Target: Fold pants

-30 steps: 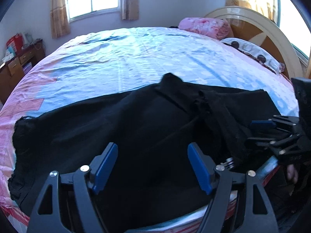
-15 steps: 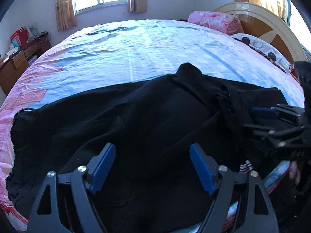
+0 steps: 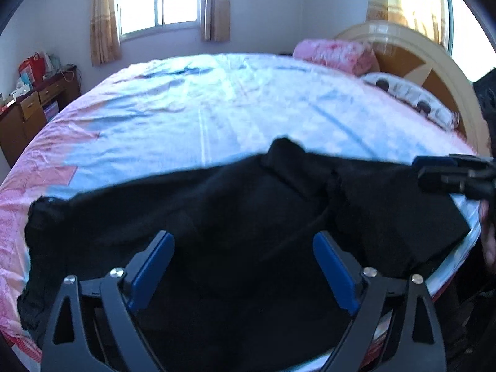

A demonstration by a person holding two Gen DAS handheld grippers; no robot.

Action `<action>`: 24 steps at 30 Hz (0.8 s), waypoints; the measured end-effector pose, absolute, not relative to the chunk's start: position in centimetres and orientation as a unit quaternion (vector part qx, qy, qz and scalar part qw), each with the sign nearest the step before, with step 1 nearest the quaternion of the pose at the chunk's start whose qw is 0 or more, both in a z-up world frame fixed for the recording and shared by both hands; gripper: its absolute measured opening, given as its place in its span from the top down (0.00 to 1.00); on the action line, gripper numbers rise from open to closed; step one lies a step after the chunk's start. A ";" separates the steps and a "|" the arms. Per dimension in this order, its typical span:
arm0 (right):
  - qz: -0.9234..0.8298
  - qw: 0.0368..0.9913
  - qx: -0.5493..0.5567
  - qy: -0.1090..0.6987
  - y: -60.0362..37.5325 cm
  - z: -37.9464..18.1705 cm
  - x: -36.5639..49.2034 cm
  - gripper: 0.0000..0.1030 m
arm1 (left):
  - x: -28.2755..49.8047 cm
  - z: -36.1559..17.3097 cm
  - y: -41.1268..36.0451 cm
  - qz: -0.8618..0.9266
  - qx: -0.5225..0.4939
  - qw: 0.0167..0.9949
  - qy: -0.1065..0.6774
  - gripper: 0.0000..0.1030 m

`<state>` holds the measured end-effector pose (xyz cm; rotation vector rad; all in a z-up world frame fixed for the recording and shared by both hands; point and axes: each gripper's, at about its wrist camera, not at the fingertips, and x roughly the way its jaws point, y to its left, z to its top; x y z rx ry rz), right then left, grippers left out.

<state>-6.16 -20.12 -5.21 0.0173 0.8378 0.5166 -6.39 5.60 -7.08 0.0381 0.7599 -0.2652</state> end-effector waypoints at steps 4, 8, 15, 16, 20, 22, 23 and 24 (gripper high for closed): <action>0.251 0.879 0.048 0.402 -20.8 -4.1 -2.7 0.30 | -4.4 -8.0 5.0 -0.122 0.012 0.915 0.384 0.09; 0.273 0.848 0.132 0.434 -20.5 -4.8 2.5 0.30 | -3.2 -8.3 4.5 -0.131 -0.010 0.911 0.390 0.09; 0.323 0.760 0.212 0.524 -17.4 -8.3 10.9 0.31 | -2.3 -9.0 4.8 -0.130 -0.019 0.905 0.405 0.09; 0.323 0.747 0.216 0.540 -17.0 -9.0 11.9 0.32 | -2.2 -9.2 4.9 -0.134 -0.023 0.903 0.409 0.09; 0.335 0.712 0.196 0.586 -14.8 -11.3 14.0 0.39 | -1.9 -9.5 5.1 -0.139 -0.032 0.899 0.413 0.09; 0.347 0.694 0.192 0.601 -13.8 -12.3 14.8 0.40 | -1.9 -9.6 5.0 -0.139 -0.031 0.899 0.414 0.07; 0.361 0.681 0.197 0.606 -13.2 -12.6 15.1 0.42 | -1.9 -9.7 4.8 -0.139 -0.028 0.899 0.414 0.06; 0.365 0.678 0.207 0.604 -13.0 -12.7 15.2 0.49 | -2.0 -9.8 4.7 -0.138 -0.024 0.899 0.414 0.05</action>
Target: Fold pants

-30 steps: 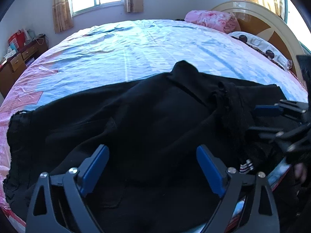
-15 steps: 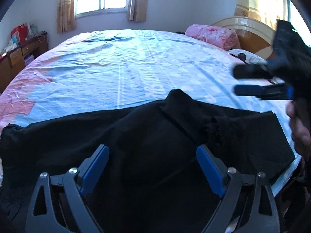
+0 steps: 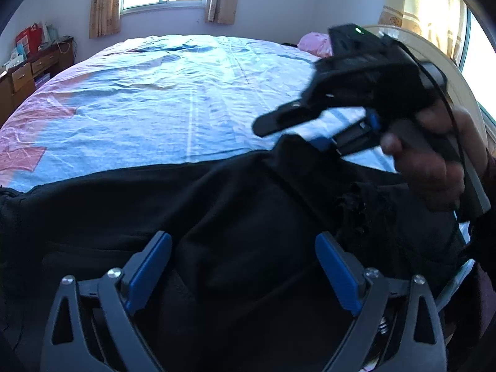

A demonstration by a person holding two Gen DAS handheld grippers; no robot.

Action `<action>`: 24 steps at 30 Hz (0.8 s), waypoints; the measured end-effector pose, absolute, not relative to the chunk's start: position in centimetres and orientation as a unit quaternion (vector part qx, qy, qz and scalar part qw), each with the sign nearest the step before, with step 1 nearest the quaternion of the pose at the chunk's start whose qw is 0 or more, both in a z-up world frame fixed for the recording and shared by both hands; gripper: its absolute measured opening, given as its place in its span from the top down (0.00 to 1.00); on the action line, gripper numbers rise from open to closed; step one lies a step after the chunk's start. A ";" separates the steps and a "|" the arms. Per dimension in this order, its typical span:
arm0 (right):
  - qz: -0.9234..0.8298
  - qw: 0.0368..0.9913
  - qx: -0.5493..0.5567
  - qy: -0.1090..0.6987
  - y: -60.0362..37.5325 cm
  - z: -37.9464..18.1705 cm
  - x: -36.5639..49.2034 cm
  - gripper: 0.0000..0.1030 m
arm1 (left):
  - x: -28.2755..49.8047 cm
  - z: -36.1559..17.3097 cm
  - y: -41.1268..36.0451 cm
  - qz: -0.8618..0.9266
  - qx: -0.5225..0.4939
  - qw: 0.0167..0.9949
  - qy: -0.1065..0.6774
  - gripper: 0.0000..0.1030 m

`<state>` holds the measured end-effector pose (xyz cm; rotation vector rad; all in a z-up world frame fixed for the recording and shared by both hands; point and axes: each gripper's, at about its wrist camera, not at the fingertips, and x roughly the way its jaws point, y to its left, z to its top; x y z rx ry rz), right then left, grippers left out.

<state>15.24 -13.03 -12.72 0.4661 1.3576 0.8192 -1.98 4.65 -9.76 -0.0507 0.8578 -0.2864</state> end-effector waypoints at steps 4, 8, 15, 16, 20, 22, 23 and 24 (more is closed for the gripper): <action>0.362 0.676 0.275 0.580 -13.6 -13.2 16.8 0.61 | -2.2 -10.3 3.5 -0.133 0.013 0.903 0.409 0.01; 0.355 0.673 0.283 0.584 -13.2 -14.9 17.6 0.64 | -2.3 -10.8 2.6 -0.125 0.045 0.904 0.405 0.00; 0.350 0.683 0.281 0.576 -16.2 -12.9 17.0 0.44 | -3.6 -8.5 3.3 -0.122 -0.004 0.912 0.392 0.00; 0.345 0.695 0.283 0.564 -17.2 -11.9 16.5 0.38 | -4.0 -8.0 3.3 -0.126 -0.012 0.913 0.387 0.00; 0.313 0.735 0.273 0.535 -23.1 -8.1 13.3 0.38 | -4.4 -7.2 1.7 -0.158 -0.013 0.911 0.382 0.00; 0.276 0.779 0.235 0.511 -26.5 -5.7 10.4 0.38 | -3.9 -7.1 0.3 -0.178 -0.004 0.906 0.384 0.02; 0.251 0.802 0.213 0.498 -28.3 -4.7 8.6 0.38 | -3.5 -7.1 -0.4 -0.191 -0.004 0.902 0.387 0.04; 0.224 0.820 0.193 0.489 -30.3 -4.0 7.1 0.38 | -3.0 -7.1 -1.1 -0.204 -0.007 0.897 0.391 0.05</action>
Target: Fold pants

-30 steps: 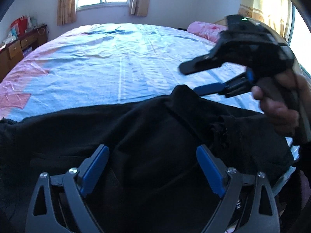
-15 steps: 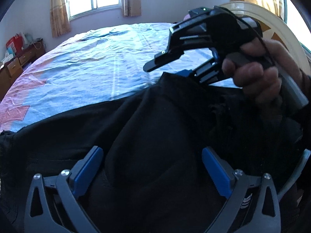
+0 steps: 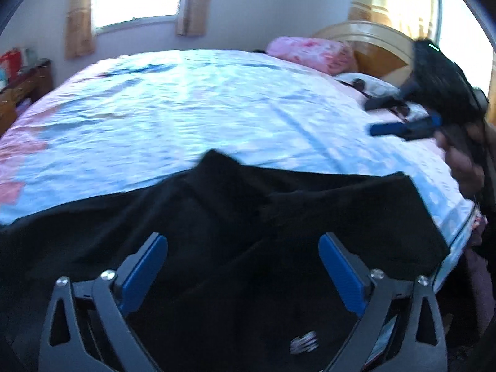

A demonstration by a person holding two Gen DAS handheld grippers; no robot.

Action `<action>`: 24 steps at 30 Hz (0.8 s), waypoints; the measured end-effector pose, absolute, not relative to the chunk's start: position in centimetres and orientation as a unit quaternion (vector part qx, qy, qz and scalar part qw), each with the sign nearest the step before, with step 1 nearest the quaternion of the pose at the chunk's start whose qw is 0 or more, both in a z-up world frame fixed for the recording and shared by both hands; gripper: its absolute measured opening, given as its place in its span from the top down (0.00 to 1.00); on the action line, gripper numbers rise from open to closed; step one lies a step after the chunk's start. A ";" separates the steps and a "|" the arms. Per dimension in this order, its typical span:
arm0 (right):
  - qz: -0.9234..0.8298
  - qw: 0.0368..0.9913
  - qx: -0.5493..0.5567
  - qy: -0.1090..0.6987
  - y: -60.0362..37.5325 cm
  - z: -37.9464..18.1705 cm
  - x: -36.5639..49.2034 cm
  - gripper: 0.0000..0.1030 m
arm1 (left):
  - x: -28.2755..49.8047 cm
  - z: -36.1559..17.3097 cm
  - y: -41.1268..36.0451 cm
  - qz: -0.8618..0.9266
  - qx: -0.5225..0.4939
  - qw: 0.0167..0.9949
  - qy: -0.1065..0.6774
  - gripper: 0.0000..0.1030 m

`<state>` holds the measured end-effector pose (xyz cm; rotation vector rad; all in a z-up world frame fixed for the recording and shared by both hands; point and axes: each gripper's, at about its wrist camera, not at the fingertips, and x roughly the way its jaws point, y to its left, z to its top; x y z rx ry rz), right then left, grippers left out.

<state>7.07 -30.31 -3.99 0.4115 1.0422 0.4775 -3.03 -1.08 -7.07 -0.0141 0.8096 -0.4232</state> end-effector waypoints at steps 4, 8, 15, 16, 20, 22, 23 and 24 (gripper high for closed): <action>0.106 0.865 0.140 0.470 -36.6 -3.6 1.4 0.38 | -1.0 -7.6 -3.3 -0.239 -0.011 0.880 0.410 0.19; 0.074 0.861 0.171 0.473 -40.9 -5.6 -2.0 0.38 | 0.4 -9.1 -5.1 -0.249 -0.007 0.866 0.433 0.32; 0.079 0.854 0.174 0.484 -40.7 -8.9 -2.5 0.38 | 0.0 -9.3 -5.2 -0.251 -0.012 0.867 0.429 0.73; 0.081 0.853 0.171 0.486 -40.5 -9.3 -2.6 0.38 | -0.2 -9.3 -5.4 -0.249 -0.002 0.869 0.427 0.75; 0.084 0.864 0.140 0.476 -38.9 -9.3 -3.0 0.60 | -1.4 -8.1 -5.3 -0.235 0.014 0.884 0.403 0.77; 0.089 0.868 0.137 0.468 -38.6 -9.1 -3.1 0.60 | -1.4 -8.0 -5.1 -0.228 0.024 0.888 0.399 0.77; 0.088 0.869 0.131 0.469 -38.4 -9.2 -3.0 0.60 | -1.0 -8.5 -4.9 -0.224 0.023 0.885 0.408 0.76; 0.082 0.869 0.126 0.471 -38.4 -9.5 -2.8 0.60 | -0.7 -8.9 -4.7 -0.225 0.012 0.881 0.417 0.76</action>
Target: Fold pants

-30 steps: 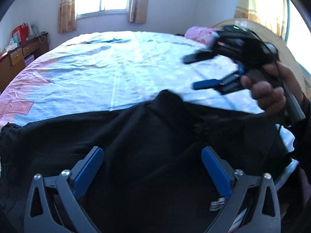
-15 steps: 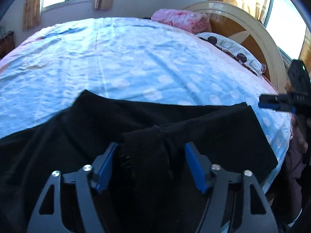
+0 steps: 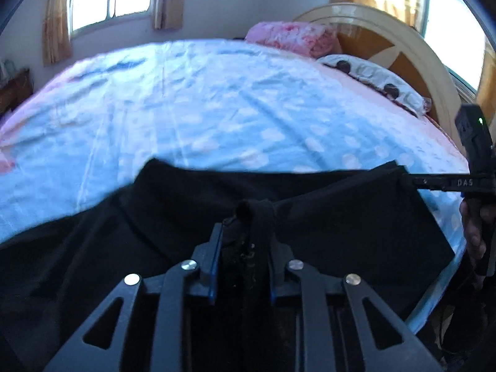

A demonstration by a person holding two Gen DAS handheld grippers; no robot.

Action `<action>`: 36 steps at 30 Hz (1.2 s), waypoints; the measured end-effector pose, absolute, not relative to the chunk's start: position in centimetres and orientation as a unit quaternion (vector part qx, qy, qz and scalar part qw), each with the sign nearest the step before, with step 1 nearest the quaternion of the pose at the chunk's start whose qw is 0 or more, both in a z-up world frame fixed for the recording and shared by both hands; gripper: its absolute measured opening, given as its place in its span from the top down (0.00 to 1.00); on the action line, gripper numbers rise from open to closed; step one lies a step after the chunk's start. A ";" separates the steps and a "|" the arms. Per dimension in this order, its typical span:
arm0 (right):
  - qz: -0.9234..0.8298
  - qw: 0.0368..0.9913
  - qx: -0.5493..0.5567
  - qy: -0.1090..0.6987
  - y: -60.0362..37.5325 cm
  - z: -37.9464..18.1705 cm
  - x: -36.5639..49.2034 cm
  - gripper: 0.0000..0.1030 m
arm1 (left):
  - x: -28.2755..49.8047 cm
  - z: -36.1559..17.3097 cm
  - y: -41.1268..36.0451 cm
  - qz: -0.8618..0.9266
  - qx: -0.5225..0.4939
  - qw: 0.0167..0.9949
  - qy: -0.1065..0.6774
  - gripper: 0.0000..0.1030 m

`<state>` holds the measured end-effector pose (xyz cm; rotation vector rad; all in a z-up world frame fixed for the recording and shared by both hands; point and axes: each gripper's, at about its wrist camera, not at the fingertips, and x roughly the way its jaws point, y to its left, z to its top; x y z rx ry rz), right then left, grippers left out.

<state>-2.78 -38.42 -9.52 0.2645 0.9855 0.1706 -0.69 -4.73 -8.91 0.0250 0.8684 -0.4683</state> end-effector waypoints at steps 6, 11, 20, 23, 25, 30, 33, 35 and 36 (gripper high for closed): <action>0.070 0.874 0.103 0.470 -38.1 -9.7 -3.2 0.59 | -1.2 -8.9 -4.5 -0.207 0.019 0.884 0.420 0.42; 0.046 0.888 0.107 0.444 -39.0 -7.8 -6.0 0.57 | -3.0 -8.0 -3.0 -0.194 0.028 0.896 0.399 0.30; 0.184 0.857 0.135 0.462 -36.1 -8.8 -11.0 0.56 | -4.5 -10.3 -3.9 -0.178 0.078 0.892 0.408 0.25; 0.151 0.852 0.113 0.488 -35.7 -11.3 -11.0 0.56 | -4.6 -10.2 -3.5 -0.184 0.067 0.892 0.407 0.25; 0.150 0.852 0.126 0.486 -35.9 -11.2 -11.0 0.56 | -5.0 -9.3 -2.6 -0.186 0.057 0.895 0.401 0.25; 0.158 0.860 0.133 0.467 -35.4 -9.6 -10.7 0.55 | -6.4 -6.3 3.2 -0.148 0.045 0.920 0.361 0.15; 0.178 0.863 0.130 0.455 -34.0 -9.0 -10.4 0.50 | -6.4 -5.7 9.4 -0.084 0.054 0.925 0.366 0.14; 0.188 0.864 0.114 0.453 -32.5 -9.0 -10.0 0.50 | -6.1 -5.8 13.1 -0.043 0.056 0.922 0.380 0.14; 0.192 0.864 0.102 0.453 -31.6 -9.0 -9.9 0.50 | -6.0 -6.0 15.3 -0.014 0.058 0.921 0.385 0.14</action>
